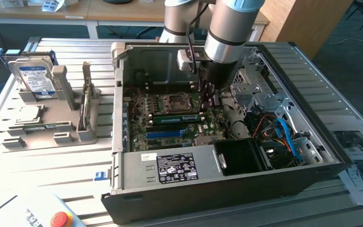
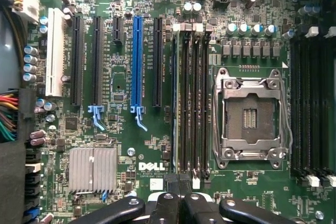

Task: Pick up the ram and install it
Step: 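Press down the ram until it locks into place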

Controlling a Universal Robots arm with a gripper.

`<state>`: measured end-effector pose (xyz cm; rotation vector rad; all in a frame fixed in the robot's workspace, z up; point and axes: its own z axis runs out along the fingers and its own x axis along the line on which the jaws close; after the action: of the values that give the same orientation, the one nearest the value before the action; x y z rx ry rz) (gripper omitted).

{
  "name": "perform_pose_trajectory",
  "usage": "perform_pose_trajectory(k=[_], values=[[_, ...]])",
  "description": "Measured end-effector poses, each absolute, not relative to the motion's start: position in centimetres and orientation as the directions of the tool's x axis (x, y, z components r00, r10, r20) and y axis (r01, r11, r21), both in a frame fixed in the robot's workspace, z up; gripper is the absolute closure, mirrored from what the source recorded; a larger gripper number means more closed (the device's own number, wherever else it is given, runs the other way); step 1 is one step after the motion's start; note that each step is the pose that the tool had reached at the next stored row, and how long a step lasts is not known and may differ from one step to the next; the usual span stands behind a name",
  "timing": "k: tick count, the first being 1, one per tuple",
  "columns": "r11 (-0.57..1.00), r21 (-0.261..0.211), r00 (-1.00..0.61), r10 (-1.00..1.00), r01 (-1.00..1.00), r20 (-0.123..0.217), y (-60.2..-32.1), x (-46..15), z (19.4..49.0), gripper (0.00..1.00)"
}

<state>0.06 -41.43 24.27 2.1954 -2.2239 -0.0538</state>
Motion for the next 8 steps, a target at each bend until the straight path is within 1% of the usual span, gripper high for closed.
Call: perform_pose_trajectory(k=[8], values=[[0.013, 0.036, -0.013, -1.000, -0.999, -0.013, -41.42, 0.06, 23.84, 0.90]])
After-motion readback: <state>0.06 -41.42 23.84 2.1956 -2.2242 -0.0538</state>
